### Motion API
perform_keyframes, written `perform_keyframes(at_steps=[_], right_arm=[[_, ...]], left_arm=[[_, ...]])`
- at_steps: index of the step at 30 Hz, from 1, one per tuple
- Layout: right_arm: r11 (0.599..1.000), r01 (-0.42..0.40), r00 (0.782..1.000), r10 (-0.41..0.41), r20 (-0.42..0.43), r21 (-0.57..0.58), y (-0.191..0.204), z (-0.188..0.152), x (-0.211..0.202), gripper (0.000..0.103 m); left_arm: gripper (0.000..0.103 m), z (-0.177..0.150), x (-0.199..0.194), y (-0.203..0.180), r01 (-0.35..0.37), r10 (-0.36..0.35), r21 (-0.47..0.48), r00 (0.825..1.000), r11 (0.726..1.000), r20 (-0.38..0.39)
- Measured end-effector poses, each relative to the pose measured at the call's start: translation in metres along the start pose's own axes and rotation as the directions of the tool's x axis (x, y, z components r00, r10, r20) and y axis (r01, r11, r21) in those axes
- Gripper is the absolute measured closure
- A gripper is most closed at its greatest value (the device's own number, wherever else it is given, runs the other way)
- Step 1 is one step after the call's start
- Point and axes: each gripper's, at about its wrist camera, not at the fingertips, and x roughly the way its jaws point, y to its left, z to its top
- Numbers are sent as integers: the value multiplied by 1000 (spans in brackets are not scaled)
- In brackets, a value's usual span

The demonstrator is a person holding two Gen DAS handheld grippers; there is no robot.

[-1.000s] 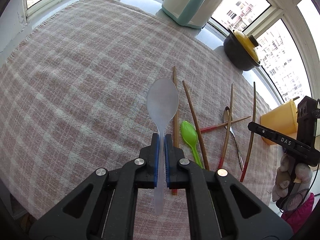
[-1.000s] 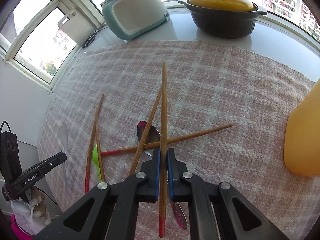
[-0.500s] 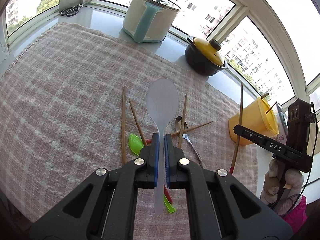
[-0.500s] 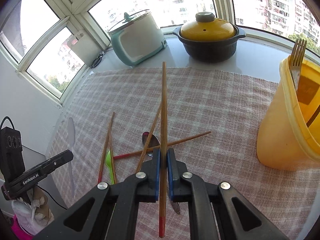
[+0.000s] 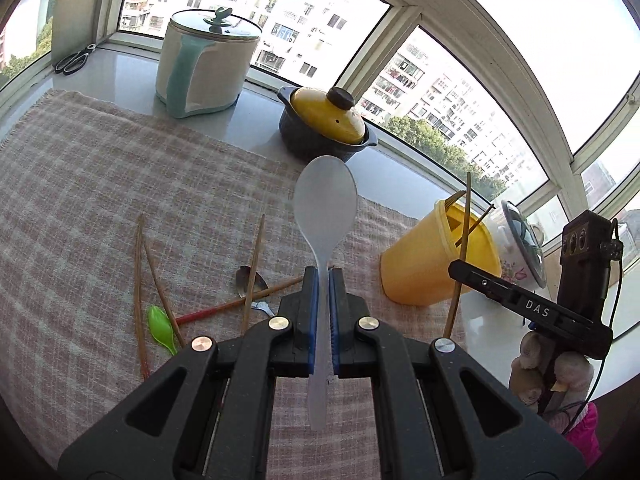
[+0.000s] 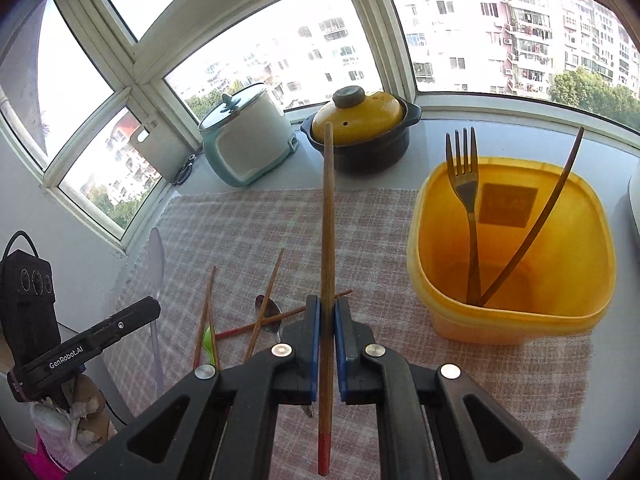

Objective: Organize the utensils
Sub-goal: 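Lift the spoon and chopstick with both tools and carry them over the yellow container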

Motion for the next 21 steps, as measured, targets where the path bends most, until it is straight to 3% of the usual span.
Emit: perform_keyframes(at_steps=[21], right_arm=[[994,32,987,-48,154,101,-76,30,-66,99]], left_arm=[[100,39,50,-122,142,-147,105,989,984,34]])
